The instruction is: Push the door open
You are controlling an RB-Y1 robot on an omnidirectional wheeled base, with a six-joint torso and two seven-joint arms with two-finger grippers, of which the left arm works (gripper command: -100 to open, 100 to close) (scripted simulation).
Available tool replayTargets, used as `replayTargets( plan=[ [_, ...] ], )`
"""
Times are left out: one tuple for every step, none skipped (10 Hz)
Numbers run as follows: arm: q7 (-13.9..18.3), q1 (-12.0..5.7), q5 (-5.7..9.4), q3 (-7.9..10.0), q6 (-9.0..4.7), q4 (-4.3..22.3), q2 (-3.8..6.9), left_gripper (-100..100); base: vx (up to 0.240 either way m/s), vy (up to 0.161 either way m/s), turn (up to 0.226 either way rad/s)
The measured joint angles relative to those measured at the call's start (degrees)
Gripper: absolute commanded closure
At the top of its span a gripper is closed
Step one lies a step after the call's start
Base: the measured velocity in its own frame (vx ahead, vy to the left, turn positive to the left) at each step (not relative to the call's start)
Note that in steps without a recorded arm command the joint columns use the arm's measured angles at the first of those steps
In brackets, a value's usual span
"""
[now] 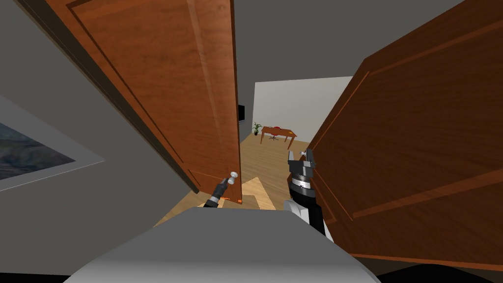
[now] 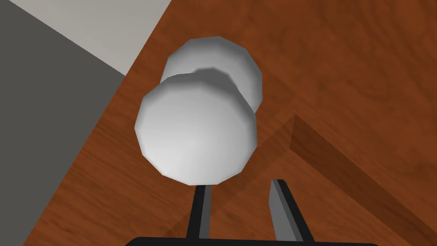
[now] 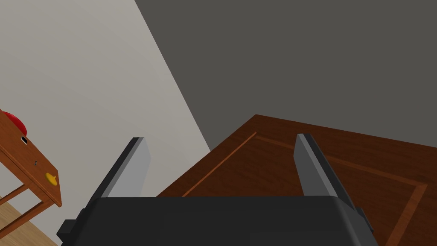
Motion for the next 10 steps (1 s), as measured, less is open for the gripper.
replayTargets(
  plan=[
    [-1.62,0.37,-0.65,0.47,-0.35,-0.11,0.36,-100,-0.061,-0.060,0.057],
    [-3.16,1.38,-1.53,0.65,-0.47,-1.03,0.66,-100,-0.057,-0.063,0.055],
    [-4.75,1.70,-2.32,1.12,-0.95,-0.83,1.05,-100,-0.037,-0.046,0.042],
    [-5.99,1.86,-2.69,1.35,-1.33,-0.67,1.18,-100,-0.029,-0.039,0.059],
    [-7.35,2.60,-3.33,1.54,-1.45,-1.34,1.41,-100,-0.040,-0.051,0.070],
    [-8.83,3.02,-4.08,2.00,-1.82,-1.42,1.91,-100,-0.037,-0.041,0.035],
    [-10.05,3.07,-4.45,2.25,-2.21,-1.10,1.99,-100,-0.034,-0.047,0.048],
    [-11.46,3.51,-5.05,2.53,-2.47,-1.32,2.23,-100,-0.046,-0.061,0.089],
    [-13.11,3.90,-5.83,2.96,-2.90,-1.26,2.51,-100,-0.037,-0.042,0.029],
    [-14.24,4.24,-6.23,3.13,-3.10,-1.46,2.63,-100,-0.031,-0.031,0.043]
  ],
)
